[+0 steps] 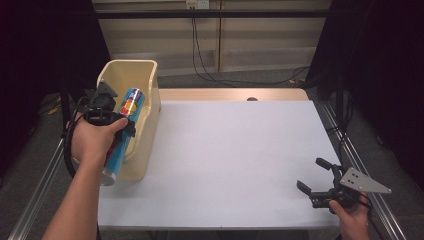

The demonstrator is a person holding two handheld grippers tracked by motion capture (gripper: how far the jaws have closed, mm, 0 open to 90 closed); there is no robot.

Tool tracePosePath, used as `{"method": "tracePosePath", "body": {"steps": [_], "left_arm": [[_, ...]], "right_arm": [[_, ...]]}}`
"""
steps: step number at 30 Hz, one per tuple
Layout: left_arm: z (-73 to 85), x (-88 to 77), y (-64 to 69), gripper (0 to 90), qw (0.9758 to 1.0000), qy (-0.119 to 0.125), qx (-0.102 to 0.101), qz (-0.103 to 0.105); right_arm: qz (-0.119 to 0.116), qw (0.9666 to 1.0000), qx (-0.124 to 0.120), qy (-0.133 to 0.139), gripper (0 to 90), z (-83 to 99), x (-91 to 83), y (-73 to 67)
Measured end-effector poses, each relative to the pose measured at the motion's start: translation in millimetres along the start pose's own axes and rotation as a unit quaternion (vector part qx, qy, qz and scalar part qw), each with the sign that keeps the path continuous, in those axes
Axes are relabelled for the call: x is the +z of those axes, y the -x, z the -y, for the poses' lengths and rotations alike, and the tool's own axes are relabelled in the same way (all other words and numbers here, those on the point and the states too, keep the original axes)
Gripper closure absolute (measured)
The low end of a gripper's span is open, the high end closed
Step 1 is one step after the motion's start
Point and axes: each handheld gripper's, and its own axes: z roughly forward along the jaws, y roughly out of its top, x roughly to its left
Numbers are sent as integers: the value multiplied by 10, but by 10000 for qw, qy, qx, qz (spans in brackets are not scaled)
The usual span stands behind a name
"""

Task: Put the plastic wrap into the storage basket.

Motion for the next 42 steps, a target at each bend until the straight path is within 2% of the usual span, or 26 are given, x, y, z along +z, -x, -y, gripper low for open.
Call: {"method": "tracePosePath", "body": {"steps": [1, 3, 5, 7, 8, 10, 12, 17, 20, 22, 33, 38, 42], "left_arm": [[-4, -3, -3, 316, 10000, -29, 34, 4], [-19, -21, 2, 311, 9999, 65, -46, 76], [-57, -136, 17, 312, 9994, 308, -48, 148], [-116, -285, 56, 304, 9990, 398, -4, 209], [-151, -360, 108, 301, 9994, 278, 20, 207], [-167, -376, 142, 297, 9995, 221, 40, 221], [-181, -391, 185, 267, 9992, 274, 40, 298], [-188, -358, 296, 263, 9983, 355, 124, 454], [-193, -360, 329, 262, 9982, 380, 184, 437], [-193, -349, 355, 259, 9977, 390, 216, 515], [-167, -266, 511, 237, 9961, 368, 405, 688], [-165, -214, 587, 209, 9946, 403, 414, 858], [-156, -164, 663, 199, 9936, 343, 517, 945]], "right_arm": [[-1, 10000, -3, 0, 0, 0, 0, 1], [-3, 10000, -15, -7, 0, 1, 2, 3], [-5, 10000, -12, -9, 0, 0, 2, 2], [-11, 10000, -25, -13, 0, -1, 2, 3], [-10, 10000, -24, -3, 0, -6, 4, 4], [-8, 10000, -29, 6, 0, -8, 4, 5], [-10, 10000, -28, 10, 0, -13, 0, 5], [-4, 10000, -8, 34, 0, -12, -15, 10], [-1, 10000, -21, 19, 0, -9, -14, 15], [6, 10000, -4, 23, 0, -9, -10, 14], [-3, 10000, -38, -9, 0, -6, -14, -1], [-24, 10000, -47, -12, 0, -7, -8, -11], [-32, 10000, -60, -4, 0, -16, -12, -20]]}}
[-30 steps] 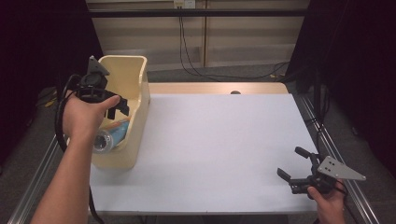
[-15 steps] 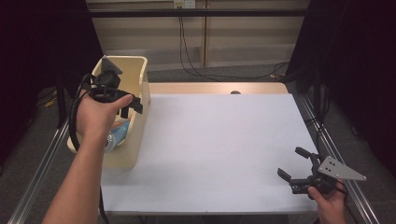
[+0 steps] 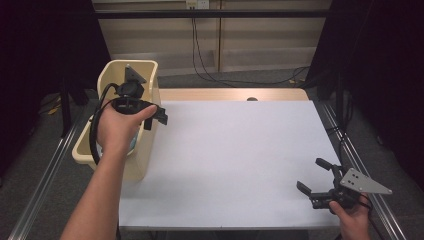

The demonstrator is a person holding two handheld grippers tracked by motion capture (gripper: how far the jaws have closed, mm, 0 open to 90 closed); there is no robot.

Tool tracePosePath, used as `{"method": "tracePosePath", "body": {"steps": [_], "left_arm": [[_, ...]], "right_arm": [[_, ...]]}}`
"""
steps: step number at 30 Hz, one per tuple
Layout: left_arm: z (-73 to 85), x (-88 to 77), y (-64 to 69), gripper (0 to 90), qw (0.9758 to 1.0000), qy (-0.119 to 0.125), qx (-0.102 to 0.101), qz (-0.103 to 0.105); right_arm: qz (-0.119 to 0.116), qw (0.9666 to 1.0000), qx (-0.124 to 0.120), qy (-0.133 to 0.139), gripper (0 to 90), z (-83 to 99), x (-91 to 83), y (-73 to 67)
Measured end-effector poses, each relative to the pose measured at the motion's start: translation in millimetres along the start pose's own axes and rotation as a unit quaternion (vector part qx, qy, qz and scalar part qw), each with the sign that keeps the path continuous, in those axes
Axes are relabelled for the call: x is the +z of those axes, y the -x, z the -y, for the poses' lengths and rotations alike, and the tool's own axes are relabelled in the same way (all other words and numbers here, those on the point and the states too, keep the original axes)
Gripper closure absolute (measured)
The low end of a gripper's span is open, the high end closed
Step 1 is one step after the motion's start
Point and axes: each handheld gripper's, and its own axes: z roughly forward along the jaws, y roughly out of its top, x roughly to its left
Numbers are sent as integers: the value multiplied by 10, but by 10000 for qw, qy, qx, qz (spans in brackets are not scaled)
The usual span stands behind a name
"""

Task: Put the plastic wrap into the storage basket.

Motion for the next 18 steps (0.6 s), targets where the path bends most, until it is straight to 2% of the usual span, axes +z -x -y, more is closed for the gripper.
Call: {"method": "tracePosePath", "body": {"steps": [9, 18], "left_arm": [[0, 164, 157, 183, 9998, -63, 203, 60], [62, 388, 218, 166, 9993, -178, 209, 241]], "right_arm": [[5, 10000, -36, -26, 0, 10, -17, 1], [-26, 10000, -40, -49, 0, 13, -7, -11]]}}
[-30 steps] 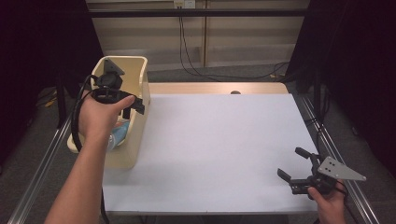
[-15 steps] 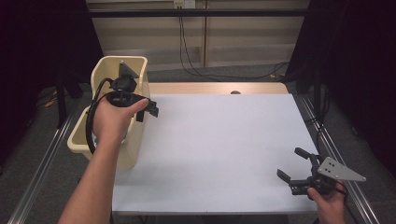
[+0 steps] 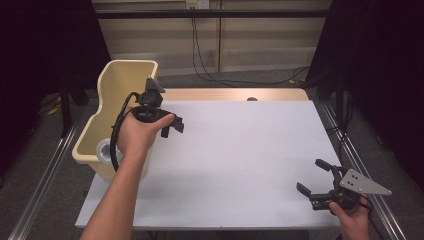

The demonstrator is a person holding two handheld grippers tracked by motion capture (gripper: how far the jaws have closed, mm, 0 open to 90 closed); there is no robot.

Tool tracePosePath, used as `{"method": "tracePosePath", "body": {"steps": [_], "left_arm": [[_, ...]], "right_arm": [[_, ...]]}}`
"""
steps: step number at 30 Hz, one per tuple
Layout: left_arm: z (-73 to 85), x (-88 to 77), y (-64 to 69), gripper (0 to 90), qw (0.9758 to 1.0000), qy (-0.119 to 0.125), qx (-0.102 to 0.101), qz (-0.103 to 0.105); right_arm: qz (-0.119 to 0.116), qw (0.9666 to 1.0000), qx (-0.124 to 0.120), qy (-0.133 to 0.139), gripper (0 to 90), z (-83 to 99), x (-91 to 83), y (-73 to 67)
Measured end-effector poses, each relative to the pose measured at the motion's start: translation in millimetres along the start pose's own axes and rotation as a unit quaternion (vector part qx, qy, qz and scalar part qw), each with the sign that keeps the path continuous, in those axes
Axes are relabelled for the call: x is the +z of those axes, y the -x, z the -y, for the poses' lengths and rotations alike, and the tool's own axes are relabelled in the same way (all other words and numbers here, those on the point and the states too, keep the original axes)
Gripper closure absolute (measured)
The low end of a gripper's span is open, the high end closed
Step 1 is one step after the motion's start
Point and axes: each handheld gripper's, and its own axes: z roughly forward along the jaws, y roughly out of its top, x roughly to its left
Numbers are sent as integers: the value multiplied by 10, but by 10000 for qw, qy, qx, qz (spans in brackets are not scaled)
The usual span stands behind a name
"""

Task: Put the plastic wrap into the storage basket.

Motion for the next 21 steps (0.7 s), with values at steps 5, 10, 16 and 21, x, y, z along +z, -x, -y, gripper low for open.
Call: {"method": "tracePosePath", "body": {"steps": [5, 10, 16, 21], "left_arm": [[19, 87, 36, 165, 10000, -30, 43, 25], [47, 169, 65, 163, 9999, -57, 75, 47], [73, 257, 89, 162, 9998, -105, 132, 42], [112, 337, 106, 159, 9998, -131, 146, 28]], "right_arm": [[5, 10000, -6, 10, 0, -2, -2, 3], [0, 10000, 0, 4, 0, -1, -2, 3], [-9, 10000, -5, -3, 0, 0, 0, 2], [-11, 10000, -5, -3, 0, 0, 1, 1]]}}
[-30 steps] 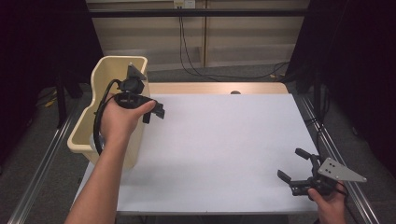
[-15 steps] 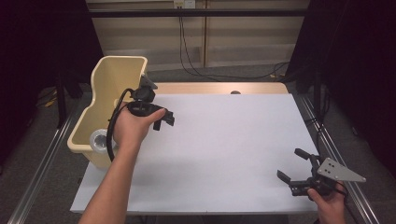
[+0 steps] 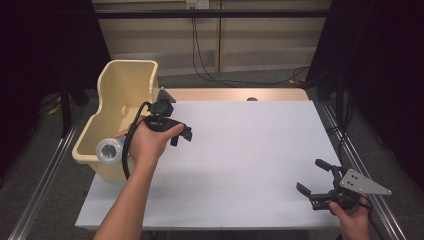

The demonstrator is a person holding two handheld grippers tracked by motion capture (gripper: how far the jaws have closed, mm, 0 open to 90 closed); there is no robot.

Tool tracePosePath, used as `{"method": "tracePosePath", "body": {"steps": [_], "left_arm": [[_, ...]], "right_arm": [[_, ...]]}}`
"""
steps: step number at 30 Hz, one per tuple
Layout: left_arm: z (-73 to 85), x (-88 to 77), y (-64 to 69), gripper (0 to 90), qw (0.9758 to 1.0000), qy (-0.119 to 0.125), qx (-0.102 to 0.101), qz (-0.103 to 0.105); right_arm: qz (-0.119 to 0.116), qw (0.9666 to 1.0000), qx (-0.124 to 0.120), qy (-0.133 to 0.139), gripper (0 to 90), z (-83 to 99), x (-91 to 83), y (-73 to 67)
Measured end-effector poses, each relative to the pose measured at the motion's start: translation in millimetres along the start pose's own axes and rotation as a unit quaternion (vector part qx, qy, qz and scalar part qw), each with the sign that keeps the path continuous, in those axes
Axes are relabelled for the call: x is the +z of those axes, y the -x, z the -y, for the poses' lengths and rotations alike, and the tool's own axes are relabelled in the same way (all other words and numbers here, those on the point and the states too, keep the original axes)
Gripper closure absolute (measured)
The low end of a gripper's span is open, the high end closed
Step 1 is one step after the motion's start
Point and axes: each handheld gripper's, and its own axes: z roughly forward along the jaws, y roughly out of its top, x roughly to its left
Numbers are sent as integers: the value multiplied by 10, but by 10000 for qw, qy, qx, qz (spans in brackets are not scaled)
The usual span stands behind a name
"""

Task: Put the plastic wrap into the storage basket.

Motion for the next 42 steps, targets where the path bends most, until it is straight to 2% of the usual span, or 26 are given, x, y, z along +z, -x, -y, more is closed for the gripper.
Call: {"method": "tracePosePath", "body": {"steps": [10, 17, 19, 26, 29, 31, 34, 35, 37, 40, 42], "left_arm": [[100, 163, 7, 159, 9999, 23, 112, -87], [183, 297, 56, 157, 9997, 111, 210, 0], [204, 328, 58, 157, 9996, 145, 233, 2], [313, 464, 18, 163, 9990, 336, 291, -63], [383, 531, -5, 165, 9981, 511, 350, -11], [425, 570, -14, 164, 9965, 702, 441, 111], [494, 610, -20, 154, 9950, 854, 491, 163], [527, 630, -22, 146, 9935, 984, 559, 157], [572, 656, -27, 144, 9920, 1091, 619, 151], [656, 689, -36, 140, 9862, 1468, 757, 143], [703, 706, -35, 137, 9804, 1757, 886, 135]], "right_arm": [[-17, 10000, 5, -6, 0, 0, 6, -4], [-10, 10000, -58, -17, 0, -4, 4, -6], [1, 10000, -12, -1, 0, -2, 5, -3], [-7, 10000, -38, 2, 0, -4, 6, 0], [-4, 10000, -39, -4, 0, -3, 6, 3], [-3, 10000, -32, -5, 0, -2, 8, 1], [-5, 10000, -48, 3, 0, -5, 8, -2], [-5, 10000, -45, -1, 0, -5, 9, -2], [-11, 10000, -33, -8, 0, -2, 13, -2], [-19, 10000, -55, -8, 0, -3, 16, -5], [-18, 10000, -52, -8, 0, -4, 16, -6]]}}
